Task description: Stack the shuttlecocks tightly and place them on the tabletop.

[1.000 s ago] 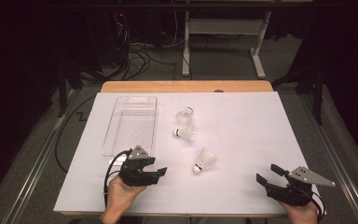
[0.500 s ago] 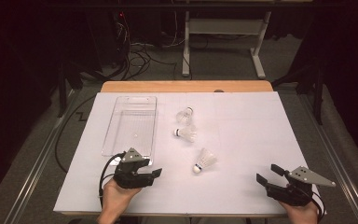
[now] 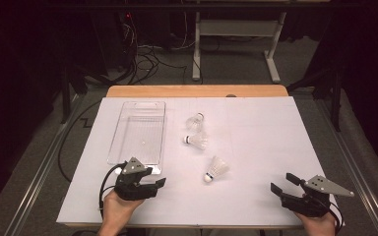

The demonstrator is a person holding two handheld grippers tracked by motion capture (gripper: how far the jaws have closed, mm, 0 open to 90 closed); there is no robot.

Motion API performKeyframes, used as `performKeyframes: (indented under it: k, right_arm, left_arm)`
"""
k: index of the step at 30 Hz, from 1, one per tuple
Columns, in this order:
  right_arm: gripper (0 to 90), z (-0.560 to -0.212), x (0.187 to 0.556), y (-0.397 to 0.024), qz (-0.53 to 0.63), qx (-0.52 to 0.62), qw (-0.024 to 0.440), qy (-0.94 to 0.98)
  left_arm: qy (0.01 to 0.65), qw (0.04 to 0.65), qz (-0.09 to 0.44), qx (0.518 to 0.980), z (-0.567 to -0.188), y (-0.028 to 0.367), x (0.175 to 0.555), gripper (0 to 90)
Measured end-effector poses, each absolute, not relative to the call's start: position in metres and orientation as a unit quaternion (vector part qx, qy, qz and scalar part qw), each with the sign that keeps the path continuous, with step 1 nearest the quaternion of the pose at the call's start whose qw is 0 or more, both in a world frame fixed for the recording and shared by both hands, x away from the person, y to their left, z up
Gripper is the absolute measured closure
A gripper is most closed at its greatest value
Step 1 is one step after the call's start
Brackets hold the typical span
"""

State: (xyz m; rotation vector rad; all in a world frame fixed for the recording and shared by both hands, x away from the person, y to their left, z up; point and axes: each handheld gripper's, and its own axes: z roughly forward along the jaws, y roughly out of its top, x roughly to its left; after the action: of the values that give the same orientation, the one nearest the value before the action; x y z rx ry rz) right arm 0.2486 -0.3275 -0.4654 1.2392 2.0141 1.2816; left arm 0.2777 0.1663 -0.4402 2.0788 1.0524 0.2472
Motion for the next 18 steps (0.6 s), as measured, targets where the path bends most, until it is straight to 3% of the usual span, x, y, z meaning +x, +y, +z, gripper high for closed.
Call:
performKeyframes:
  k: [18]
  right_arm:
    - [28.7,-0.465,0.249,-0.327,0.464,0.449,0.225,0.730]
  left_arm:
    - [0.423,0.398,0.105,0.807,-0.444,0.183,0.275,37.3]
